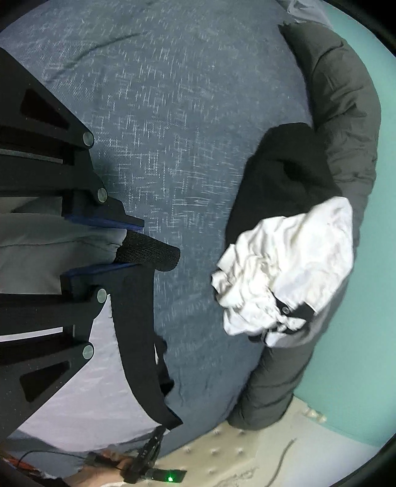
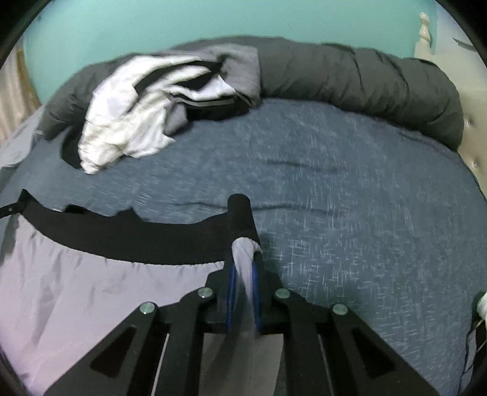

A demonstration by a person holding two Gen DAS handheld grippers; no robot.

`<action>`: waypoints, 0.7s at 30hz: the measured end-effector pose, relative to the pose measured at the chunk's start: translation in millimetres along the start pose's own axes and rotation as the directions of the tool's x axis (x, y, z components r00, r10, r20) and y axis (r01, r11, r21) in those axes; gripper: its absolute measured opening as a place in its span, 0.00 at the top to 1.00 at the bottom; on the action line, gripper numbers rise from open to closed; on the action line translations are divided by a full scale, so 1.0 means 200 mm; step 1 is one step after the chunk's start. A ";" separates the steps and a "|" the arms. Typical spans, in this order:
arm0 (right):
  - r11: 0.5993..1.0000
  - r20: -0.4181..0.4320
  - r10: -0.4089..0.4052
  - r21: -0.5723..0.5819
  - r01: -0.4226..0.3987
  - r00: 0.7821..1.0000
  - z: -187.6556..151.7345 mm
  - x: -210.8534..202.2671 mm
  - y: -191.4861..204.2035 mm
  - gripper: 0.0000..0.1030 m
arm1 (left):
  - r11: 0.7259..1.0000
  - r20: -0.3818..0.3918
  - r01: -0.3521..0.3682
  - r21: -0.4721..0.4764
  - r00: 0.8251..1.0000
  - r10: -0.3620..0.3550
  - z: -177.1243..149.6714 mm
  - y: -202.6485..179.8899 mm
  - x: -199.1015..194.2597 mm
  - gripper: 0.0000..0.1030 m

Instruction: Fold clothes

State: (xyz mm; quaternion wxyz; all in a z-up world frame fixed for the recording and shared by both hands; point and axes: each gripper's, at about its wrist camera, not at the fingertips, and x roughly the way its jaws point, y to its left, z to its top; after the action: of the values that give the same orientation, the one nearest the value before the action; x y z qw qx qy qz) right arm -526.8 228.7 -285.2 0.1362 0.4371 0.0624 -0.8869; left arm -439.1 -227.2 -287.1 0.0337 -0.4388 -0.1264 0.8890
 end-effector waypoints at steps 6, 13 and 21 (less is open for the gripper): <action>1.000 -0.042 -0.021 -0.003 0.021 0.999 -0.04 0.08 0.01 0.84 | 0.999 -0.048 -0.034 -0.011 0.998 0.034 -0.05 0.03 0.08 0.68; 0.984 0.029 0.074 0.160 -0.078 0.997 -0.15 -0.21 -0.13 0.65 | 0.998 -0.001 -0.003 -0.071 1.000 0.003 -0.09 0.10 -0.24 0.49; 0.953 0.072 0.228 0.189 -0.238 0.971 -0.51 -0.58 0.00 0.60 | 0.997 0.059 0.050 -0.064 0.997 -0.046 -0.45 0.02 -0.70 0.48</action>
State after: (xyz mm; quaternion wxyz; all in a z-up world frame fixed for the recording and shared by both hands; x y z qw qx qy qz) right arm -382.9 272.8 -255.5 0.1975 0.4304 -0.0806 -0.8770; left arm -283.3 -237.4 -232.5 0.0372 -0.4109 -0.1669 0.8955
